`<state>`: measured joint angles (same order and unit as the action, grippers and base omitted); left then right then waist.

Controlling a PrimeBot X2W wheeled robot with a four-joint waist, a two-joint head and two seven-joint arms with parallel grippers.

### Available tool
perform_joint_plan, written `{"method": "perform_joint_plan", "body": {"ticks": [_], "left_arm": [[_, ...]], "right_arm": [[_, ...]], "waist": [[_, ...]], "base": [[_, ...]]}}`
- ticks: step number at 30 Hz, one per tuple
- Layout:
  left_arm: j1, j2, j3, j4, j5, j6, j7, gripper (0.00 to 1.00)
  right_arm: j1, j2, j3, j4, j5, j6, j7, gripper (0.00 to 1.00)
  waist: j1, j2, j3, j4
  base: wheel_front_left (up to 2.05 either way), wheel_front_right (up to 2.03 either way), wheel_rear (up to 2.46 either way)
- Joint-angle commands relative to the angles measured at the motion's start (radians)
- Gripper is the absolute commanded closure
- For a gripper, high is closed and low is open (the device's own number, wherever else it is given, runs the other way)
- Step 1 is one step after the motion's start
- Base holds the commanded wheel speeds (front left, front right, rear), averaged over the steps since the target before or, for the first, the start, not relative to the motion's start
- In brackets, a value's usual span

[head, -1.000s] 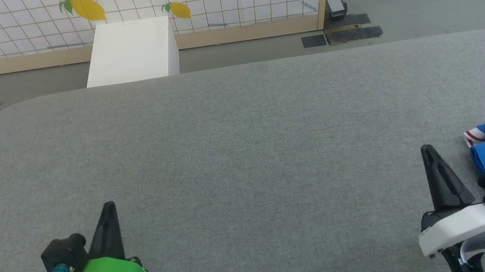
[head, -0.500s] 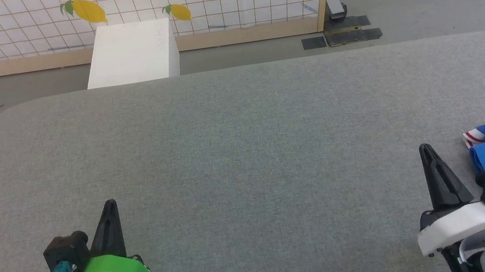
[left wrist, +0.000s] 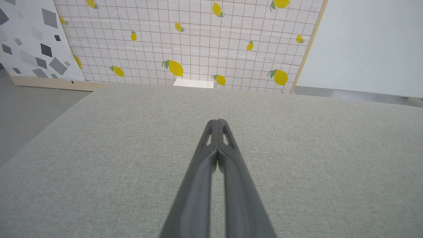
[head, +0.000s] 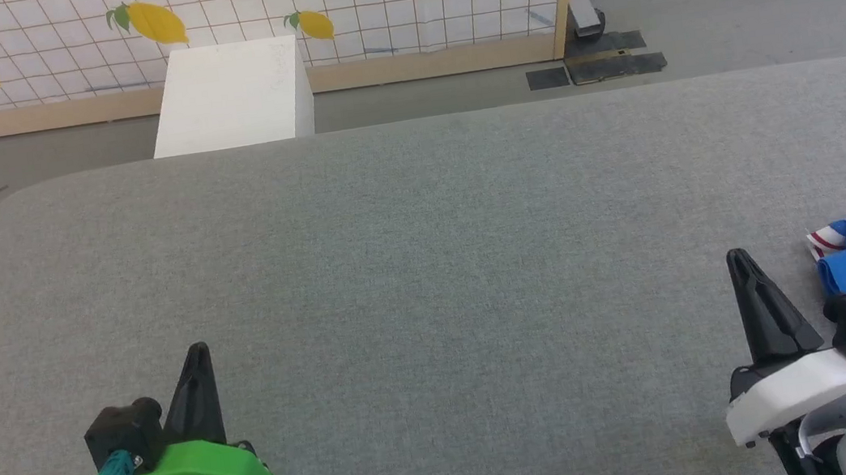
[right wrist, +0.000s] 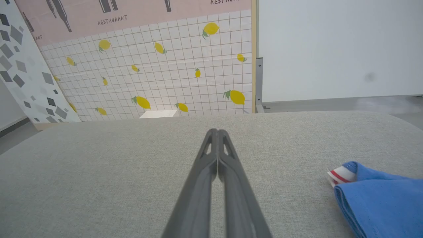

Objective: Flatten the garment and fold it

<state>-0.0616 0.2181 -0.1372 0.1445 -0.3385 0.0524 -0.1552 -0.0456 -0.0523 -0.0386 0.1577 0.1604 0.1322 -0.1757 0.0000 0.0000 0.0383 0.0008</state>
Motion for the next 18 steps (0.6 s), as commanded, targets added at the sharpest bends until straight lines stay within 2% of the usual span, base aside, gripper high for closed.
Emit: {"method": "perform_joint_plan", "body": {"ticks": [1,18], "left_arm": [[0.014,-0.008,0.007,-0.008,0.016,-0.005,0.005,1.00],[0.022,-0.036,0.030,-0.032,0.073,-0.013,0.031,1.00]], "right_arm": [[0.011,0.000,0.002,-0.010,-0.013,0.000,0.005,1.00],[0.017,0.001,0.009,-0.036,-0.039,-0.001,0.035,1.00]], "waist": [[0.0000,0.0000,-0.001,0.000],[0.0000,0.0000,-0.007,0.000]], "base": [[0.00,0.00,0.00],[0.00,0.00,0.00]]}}
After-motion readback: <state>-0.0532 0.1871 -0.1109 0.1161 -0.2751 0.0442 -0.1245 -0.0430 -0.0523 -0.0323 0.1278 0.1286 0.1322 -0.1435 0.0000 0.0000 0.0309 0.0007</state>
